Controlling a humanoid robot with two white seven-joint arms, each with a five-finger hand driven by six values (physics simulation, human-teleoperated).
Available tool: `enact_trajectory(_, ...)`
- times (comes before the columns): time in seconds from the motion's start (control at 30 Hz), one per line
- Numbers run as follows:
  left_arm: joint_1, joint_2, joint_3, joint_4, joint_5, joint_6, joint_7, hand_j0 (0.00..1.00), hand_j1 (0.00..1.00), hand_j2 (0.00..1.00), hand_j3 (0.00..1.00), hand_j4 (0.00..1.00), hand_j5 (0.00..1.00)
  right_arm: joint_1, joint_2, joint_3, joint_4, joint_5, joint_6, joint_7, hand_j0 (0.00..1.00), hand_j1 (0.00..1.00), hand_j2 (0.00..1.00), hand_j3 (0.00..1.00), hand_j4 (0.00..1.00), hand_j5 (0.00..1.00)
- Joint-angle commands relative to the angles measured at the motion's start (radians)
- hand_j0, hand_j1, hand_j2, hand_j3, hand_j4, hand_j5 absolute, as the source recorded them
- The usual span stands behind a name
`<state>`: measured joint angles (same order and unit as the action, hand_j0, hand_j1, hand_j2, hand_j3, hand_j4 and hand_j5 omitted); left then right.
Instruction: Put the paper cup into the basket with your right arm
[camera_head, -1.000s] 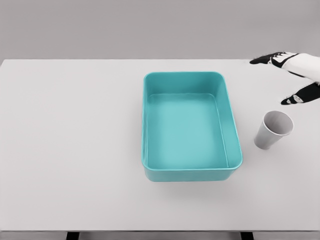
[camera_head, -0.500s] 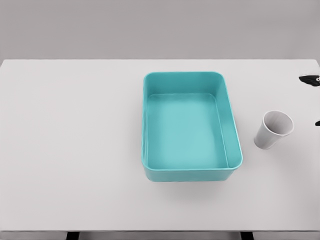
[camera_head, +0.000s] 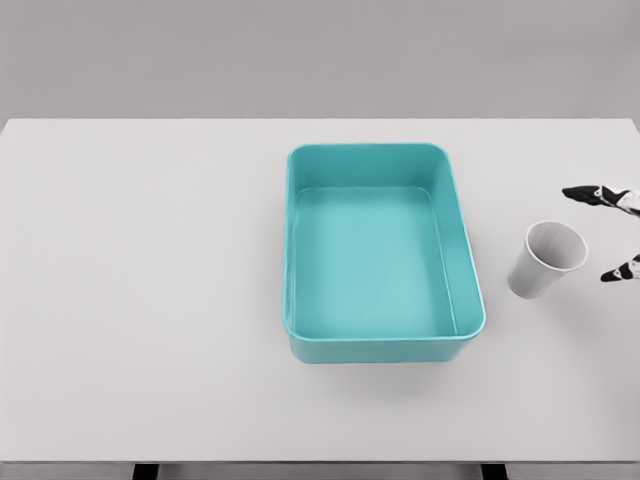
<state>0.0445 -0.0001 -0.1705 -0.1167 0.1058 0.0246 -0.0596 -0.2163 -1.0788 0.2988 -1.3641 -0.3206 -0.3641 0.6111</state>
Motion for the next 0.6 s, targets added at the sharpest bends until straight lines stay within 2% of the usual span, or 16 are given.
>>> enact_trajectory(0.0,0.000,0.000,0.000,0.000,0.000,0.000,0.000,1.00,1.00,1.00,1.00,1.00,1.00,0.000,-0.001,0.010,-0.015,-0.006,0.001,0.000,1.00,1.00,1.00,1.00,1.00,1.00)
enact_trajectory(0.17,0.000,0.000,0.000,0.000,0.000,0.000,0.000,1.00,1.00,1.00,1.00,1.00,1.00,0.002,-0.001,0.037,-0.046,-0.006,0.002,0.000,1.00,1.00,1.00,1.00,1.00,1.00)
enact_trajectory(0.57,0.000,0.000,-0.001,0.000,0.000,0.000,0.000,1.00,1.00,1.00,1.00,1.00,1.00,0.000,0.007,0.052,-0.049,-0.008,0.004,0.000,1.00,1.00,1.00,1.00,1.00,1.00)
